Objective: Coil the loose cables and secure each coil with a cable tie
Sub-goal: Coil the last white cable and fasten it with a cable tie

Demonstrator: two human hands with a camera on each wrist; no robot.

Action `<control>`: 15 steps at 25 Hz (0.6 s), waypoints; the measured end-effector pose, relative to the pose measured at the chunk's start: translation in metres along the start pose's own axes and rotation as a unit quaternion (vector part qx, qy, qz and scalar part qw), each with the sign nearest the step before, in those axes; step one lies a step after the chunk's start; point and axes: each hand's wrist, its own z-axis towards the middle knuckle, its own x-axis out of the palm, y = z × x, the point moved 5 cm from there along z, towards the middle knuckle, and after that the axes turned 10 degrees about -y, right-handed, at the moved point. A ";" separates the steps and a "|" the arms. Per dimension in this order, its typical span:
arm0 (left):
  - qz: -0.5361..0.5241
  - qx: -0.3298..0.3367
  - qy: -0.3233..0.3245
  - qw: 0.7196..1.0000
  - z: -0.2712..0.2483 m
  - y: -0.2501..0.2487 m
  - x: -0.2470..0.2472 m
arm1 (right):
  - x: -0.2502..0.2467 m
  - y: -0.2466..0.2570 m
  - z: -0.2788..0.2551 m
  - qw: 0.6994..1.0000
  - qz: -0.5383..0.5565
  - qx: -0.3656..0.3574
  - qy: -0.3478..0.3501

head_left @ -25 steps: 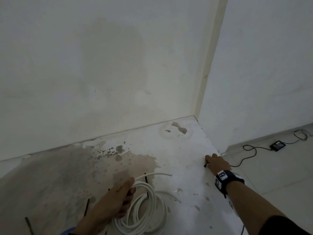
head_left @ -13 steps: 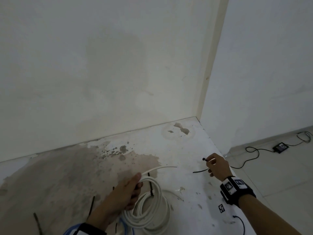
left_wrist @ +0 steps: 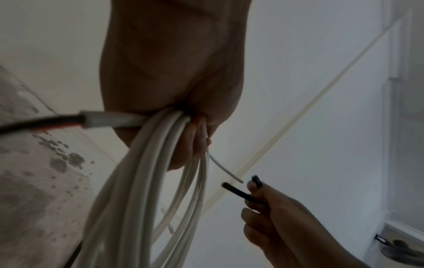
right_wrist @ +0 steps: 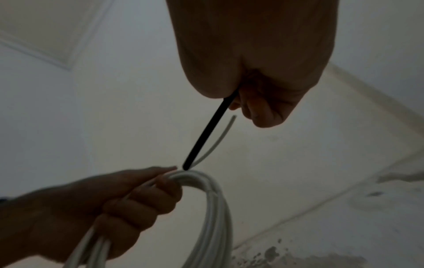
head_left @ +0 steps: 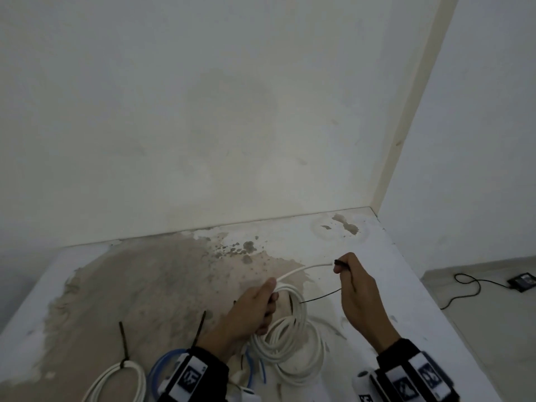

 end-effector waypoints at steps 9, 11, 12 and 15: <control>0.023 0.081 -0.045 0.995 -0.014 -0.020 0.003 | 0.060 0.047 -0.028 0.995 -0.007 -0.060 -0.074; 0.056 0.108 -0.075 0.990 -0.013 -0.023 -0.002 | 0.067 0.052 -0.034 0.997 0.055 -0.051 -0.033; 0.061 0.109 -0.085 0.989 -0.013 -0.025 -0.004 | 0.071 0.052 -0.037 0.996 0.078 -0.045 -0.005; 0.044 0.087 -0.086 0.992 -0.014 -0.029 -0.013 | 0.074 0.052 -0.044 0.992 0.097 -0.061 0.046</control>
